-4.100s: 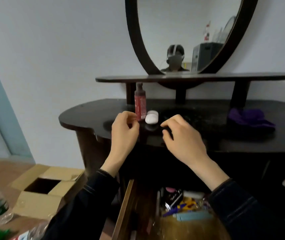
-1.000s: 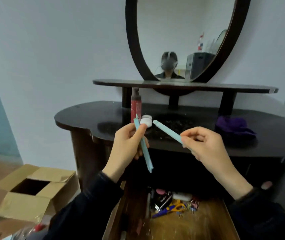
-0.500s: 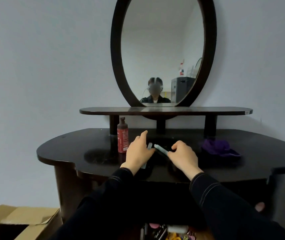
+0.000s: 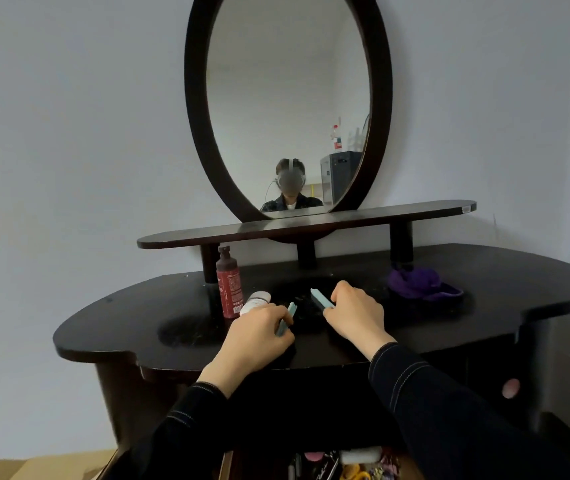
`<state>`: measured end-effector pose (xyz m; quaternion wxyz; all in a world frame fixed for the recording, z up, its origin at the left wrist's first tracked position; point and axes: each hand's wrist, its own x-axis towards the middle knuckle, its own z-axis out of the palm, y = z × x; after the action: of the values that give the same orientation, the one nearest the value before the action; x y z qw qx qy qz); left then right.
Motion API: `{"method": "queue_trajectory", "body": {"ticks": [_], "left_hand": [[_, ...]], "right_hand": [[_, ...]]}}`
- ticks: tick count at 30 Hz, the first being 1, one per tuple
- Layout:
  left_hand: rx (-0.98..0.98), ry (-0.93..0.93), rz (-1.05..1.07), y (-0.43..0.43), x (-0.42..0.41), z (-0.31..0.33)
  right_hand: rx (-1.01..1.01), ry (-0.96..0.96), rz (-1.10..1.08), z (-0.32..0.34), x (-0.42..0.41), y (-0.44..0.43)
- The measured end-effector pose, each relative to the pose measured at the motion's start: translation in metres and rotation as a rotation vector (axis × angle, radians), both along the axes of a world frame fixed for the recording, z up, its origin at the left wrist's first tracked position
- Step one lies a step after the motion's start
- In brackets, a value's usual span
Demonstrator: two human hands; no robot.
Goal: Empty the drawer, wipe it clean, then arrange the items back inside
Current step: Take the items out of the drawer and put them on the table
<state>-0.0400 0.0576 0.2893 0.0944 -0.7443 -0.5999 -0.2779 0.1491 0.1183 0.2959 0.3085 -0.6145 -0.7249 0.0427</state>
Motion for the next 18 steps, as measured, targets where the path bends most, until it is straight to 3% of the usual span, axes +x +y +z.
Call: {"method": "queue_trajectory", "body": {"ticks": [8, 12, 18], "left_hand": [[0.084, 0.148, 0.194, 0.037, -0.001, 0.008], [0.132, 0.044, 0.163, 0.029, -0.002, 0.006], [0.393, -0.16, 0.239, -0.014, -0.002, -0.005]], "right_hand": [[0.008, 0.108, 0.094, -0.003, 0.006, 0.002], [-0.016, 0.169, 0.137, -0.003, 0.009, 0.0], [0.06, 0.357, 0.203, -0.006, 0.023, -0.023]]}}
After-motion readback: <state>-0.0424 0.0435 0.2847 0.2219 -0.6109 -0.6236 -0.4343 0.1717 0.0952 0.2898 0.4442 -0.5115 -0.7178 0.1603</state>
